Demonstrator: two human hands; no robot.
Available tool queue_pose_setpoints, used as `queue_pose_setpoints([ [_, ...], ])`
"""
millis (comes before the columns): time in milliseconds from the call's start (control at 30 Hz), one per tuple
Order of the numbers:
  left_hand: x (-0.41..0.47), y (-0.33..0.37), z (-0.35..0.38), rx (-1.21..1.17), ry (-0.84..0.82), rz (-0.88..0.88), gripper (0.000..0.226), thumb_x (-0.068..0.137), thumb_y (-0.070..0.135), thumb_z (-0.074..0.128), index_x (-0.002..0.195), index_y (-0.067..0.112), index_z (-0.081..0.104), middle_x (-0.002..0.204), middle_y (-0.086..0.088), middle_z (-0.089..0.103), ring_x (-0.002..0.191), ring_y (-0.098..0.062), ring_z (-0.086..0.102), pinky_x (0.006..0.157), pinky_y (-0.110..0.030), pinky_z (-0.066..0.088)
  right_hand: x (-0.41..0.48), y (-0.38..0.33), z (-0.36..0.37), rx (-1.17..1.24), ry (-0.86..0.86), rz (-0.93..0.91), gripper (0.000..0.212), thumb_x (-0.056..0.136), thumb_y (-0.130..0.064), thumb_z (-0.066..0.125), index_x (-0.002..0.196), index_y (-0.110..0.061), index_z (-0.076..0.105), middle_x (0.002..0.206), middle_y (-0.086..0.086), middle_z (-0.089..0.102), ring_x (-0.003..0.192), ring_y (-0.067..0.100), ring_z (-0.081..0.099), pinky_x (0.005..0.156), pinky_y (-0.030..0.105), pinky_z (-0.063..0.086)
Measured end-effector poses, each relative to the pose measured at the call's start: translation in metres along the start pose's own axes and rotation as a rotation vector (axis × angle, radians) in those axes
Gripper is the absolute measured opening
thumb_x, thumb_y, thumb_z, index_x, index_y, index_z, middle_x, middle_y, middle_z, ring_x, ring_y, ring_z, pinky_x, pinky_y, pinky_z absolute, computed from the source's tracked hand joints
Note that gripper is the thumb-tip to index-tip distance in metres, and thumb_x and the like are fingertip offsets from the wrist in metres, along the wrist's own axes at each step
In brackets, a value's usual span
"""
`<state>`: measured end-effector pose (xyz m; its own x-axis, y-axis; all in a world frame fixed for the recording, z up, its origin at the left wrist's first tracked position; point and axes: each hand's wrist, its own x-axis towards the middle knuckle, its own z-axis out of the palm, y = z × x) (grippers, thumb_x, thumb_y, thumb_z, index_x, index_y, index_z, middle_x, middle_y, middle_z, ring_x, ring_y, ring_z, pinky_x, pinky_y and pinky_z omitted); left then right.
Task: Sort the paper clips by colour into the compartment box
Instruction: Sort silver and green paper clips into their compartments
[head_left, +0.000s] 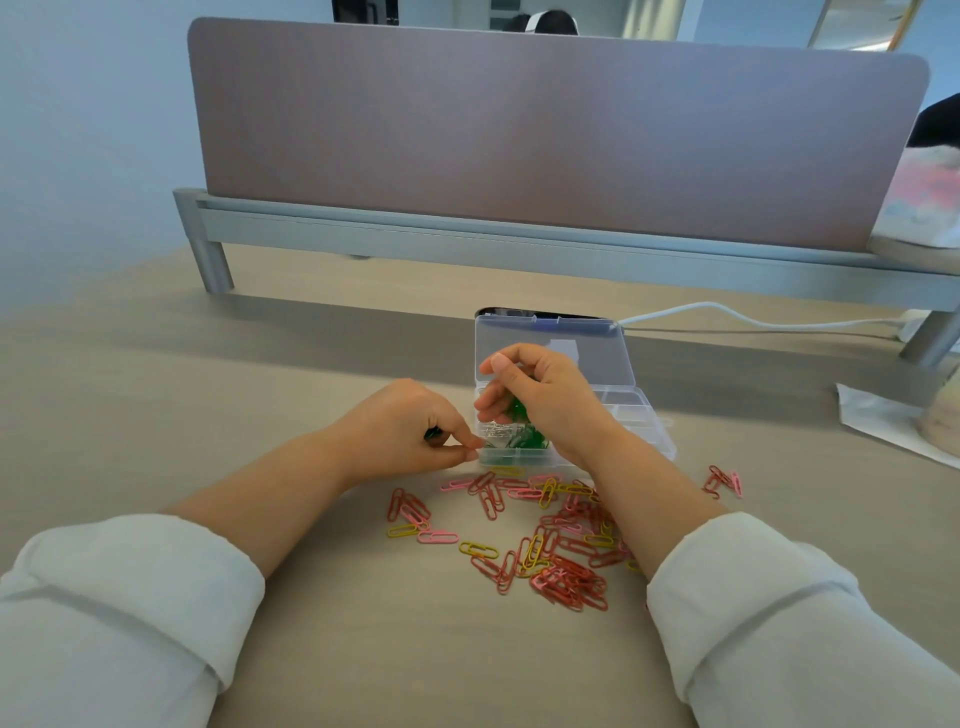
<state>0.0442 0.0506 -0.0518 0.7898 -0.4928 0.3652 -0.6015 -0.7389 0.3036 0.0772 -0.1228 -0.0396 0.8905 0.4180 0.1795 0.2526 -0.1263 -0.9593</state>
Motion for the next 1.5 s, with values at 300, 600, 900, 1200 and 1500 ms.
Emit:
queue_pose_setpoints([
  [300,0.0,0.0,0.0,-0.009,0.015,0.03,0.018,0.075,0.036,0.065,0.081,0.024,0.077,0.048,0.006,0.057,0.053,0.0,0.047,0.053,-0.001,0.033,-0.002,-0.002,-0.001,0.054,-0.022,0.034,0.028,0.102,-0.022,0.031,0.097,-0.015,0.057,0.081,0.002,0.071,0.064,0.011,0.067,0.062,0.02,0.052],
  [600,-0.001,0.001,-0.001,-0.053,0.001,0.021,0.033,0.075,0.046,0.055,0.083,0.022,0.077,0.046,0.009,0.051,0.043,0.009,0.045,0.052,-0.004,0.034,-0.004,-0.001,-0.002,0.143,-0.016,0.052,0.036,0.103,-0.019,0.019,0.129,-0.021,0.045,0.083,-0.001,0.074,0.077,0.016,0.071,0.079,0.03,0.055],
  [900,-0.001,-0.006,0.003,-0.014,0.034,0.048,0.043,0.081,0.05,0.045,0.059,0.02,0.067,0.042,0.005,0.042,0.04,-0.004,0.038,0.047,-0.011,0.029,-0.003,-0.004,-0.003,0.156,-0.007,0.064,0.037,0.098,-0.005,0.021,0.118,-0.02,0.048,0.084,0.003,0.073,0.071,0.017,0.071,0.065,0.023,0.057],
  [1200,0.024,0.026,0.003,-0.628,0.22,-0.341,0.048,0.097,0.04,0.03,0.057,0.021,0.049,0.041,0.01,0.038,0.039,-0.005,0.03,0.044,-0.017,0.026,0.007,-0.015,-0.017,-0.119,0.171,0.104,0.031,0.087,0.003,0.032,0.108,-0.015,0.048,0.068,0.001,0.064,0.048,0.012,0.05,0.045,0.02,0.039],
  [1500,0.066,0.055,0.031,-0.889,0.118,-0.368,0.042,0.1,0.028,0.033,0.063,0.013,0.046,0.048,0.003,0.037,0.037,-0.007,0.033,0.038,-0.016,0.028,-0.023,-0.004,-0.06,-0.46,0.001,0.094,0.019,0.08,0.002,0.055,0.088,-0.015,0.055,0.09,0.006,0.065,0.08,0.015,0.057,0.071,0.015,0.046],
])
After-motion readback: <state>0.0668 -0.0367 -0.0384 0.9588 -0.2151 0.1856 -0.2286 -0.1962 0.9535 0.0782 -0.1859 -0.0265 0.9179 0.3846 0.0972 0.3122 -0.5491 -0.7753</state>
